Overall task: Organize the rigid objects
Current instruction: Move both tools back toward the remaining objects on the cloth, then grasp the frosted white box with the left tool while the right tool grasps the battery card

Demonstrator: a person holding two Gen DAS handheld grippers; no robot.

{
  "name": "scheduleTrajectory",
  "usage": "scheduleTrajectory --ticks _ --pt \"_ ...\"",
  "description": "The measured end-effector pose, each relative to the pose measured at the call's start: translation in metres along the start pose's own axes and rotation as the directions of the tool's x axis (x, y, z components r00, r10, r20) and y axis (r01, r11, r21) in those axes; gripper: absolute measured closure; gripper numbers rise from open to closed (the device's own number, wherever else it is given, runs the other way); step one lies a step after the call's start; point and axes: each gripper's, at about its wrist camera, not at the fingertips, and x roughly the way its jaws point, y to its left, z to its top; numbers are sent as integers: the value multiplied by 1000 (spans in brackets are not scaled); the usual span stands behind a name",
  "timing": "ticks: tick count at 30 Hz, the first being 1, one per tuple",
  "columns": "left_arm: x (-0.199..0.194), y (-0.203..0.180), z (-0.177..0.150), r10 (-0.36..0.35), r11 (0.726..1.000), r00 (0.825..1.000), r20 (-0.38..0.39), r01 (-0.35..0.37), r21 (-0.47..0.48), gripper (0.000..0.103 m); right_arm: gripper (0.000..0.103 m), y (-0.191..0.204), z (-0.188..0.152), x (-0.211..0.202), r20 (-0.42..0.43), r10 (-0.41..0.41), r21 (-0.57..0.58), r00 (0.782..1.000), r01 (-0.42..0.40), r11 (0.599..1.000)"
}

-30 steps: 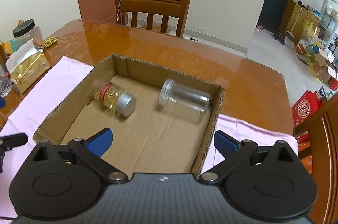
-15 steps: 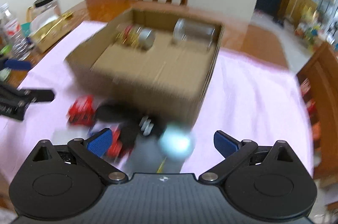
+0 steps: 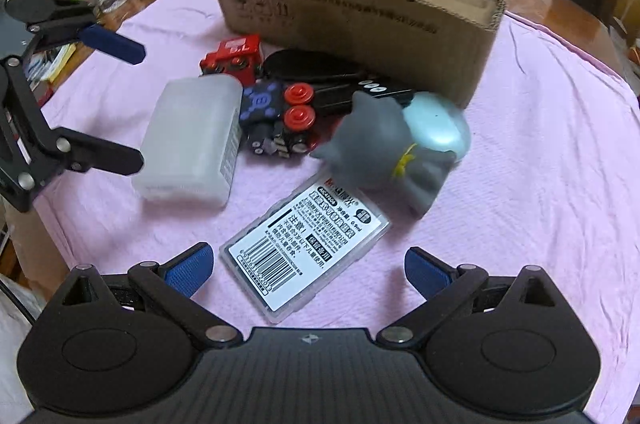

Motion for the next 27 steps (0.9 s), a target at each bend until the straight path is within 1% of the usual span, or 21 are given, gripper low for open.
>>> scheduleTrajectory --ticks 2,8,11,14,16,18,21,24,27 --pt "3 0 1 -19 1000 1000 17 19 19 1 0 3 -1 1 -8 -14 -39 1000 14 999" --pt "12 7 10 -79 997 997 20 79 0 1 0 9 -4 3 -37 -57 -162 998 50 986" --pt "15 3 14 -96 995 995 10 95 36 1 0 7 -2 7 -44 -69 -195 997 59 979" --pt "18 1 14 -110 991 994 -16 111 80 1 0 4 3 9 -51 -36 -205 998 25 979" --pt "21 0 13 -118 989 992 -38 121 90 1 0 4 6 11 -50 -15 -224 999 3 975" --pt "24 1 12 -128 988 990 -53 132 83 1 0 3 11 13 -56 7 -234 998 -20 972" --pt "27 2 12 -149 986 986 -68 153 63 1 0 4 15 15 -68 15 -258 998 -32 966" --pt "28 2 10 -187 981 978 -90 191 39 2 0 5 15 14 -82 20 -263 996 -41 964" --pt "26 0 8 -188 980 978 -92 193 50 2 0 12 11 11 -105 31 -287 994 -60 956"
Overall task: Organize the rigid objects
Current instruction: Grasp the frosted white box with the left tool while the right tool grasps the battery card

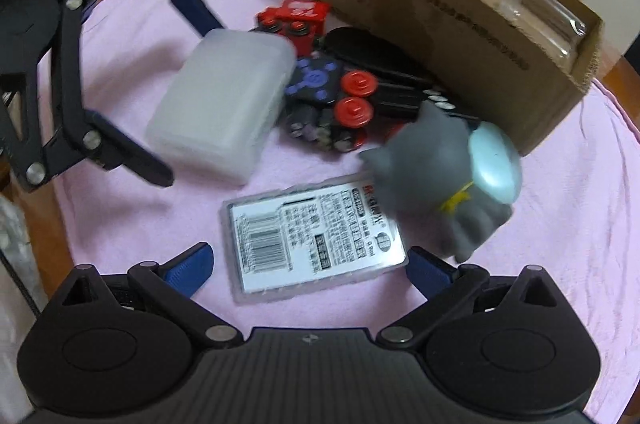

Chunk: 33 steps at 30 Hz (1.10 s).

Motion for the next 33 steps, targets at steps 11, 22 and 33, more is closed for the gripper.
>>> scheduleTrajectory --ticks 11,22,33 --pt "5 9 4 43 991 999 19 -40 -131 16 0 2 4 0 54 -24 119 998 17 993" --pt "-13 26 -33 167 891 986 -25 -162 -425 16 6 2 -14 -8 42 -176 342 983 152 927" --pt "-20 36 -39 230 845 972 -51 -226 -485 14 0 -36 -34 -18 -29 -196 532 980 181 827"
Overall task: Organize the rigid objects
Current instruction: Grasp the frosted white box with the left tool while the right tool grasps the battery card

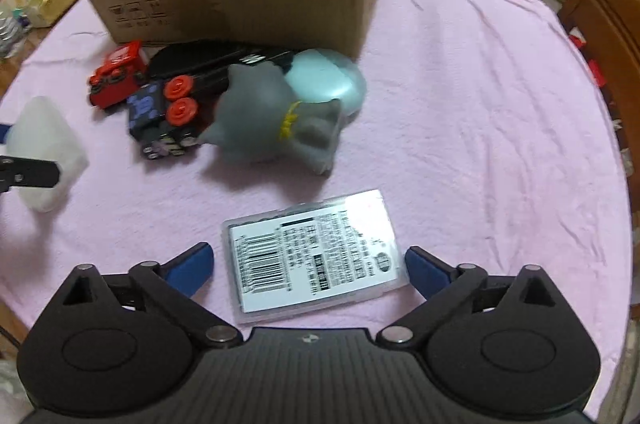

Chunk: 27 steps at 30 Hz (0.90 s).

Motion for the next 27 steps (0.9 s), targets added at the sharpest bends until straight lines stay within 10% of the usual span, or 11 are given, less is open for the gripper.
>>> scheduleTrajectory --ticks 7,27 --pt "-1 -6 -1 -107 994 994 -35 108 18 14 0 21 -2 -3 -45 92 -81 995 -95 992" --pt "25 -6 2 90 995 996 4 -90 -31 6 0 15 20 17 -24 -40 -43 999 39 998"
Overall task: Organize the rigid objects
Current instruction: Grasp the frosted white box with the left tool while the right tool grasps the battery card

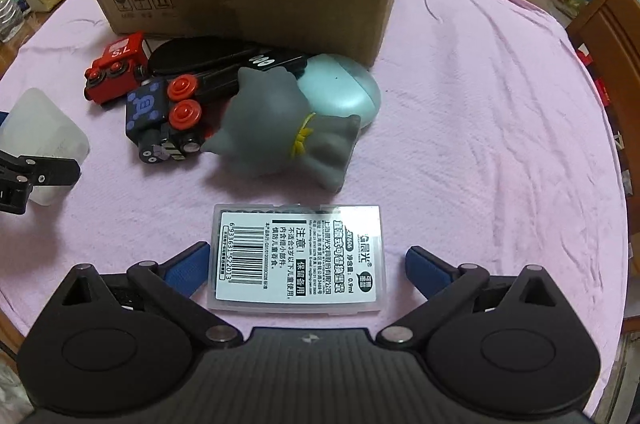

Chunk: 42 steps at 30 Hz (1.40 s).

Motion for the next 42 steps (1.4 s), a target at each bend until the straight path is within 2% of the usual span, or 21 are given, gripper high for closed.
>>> scheduleTrajectory --ticks 4,9,15,22,29,36,42 --pt "3 -1 0 15 1000 1000 -5 -15 -4 2 0 -1 1 2 6 2 -5 1000 -2 1000" --pt "5 1 2 29 999 999 -12 -30 -42 1 0 0 -4 0 32 -4 7 999 4 1000" --pt "6 0 7 45 996 999 -25 -47 -79 1 0 2 -4 -1 16 -16 34 1000 16 999" --pt "3 -3 7 53 996 998 -32 -55 -76 6 0 6 -1 0 0 -20 45 1000 20 999" --pt "-5 -5 7 45 996 998 -33 -48 -80 7 0 6 0 1 -12 -12 39 1000 13 999" --pt "-11 -4 9 37 996 999 -34 -40 -84 7 8 8 1 -2 -22 -11 28 1000 11 1000" --pt "-11 -1 11 12 996 999 -42 -15 -88 14 8 7 2 -1 -34 -11 30 999 12 999"
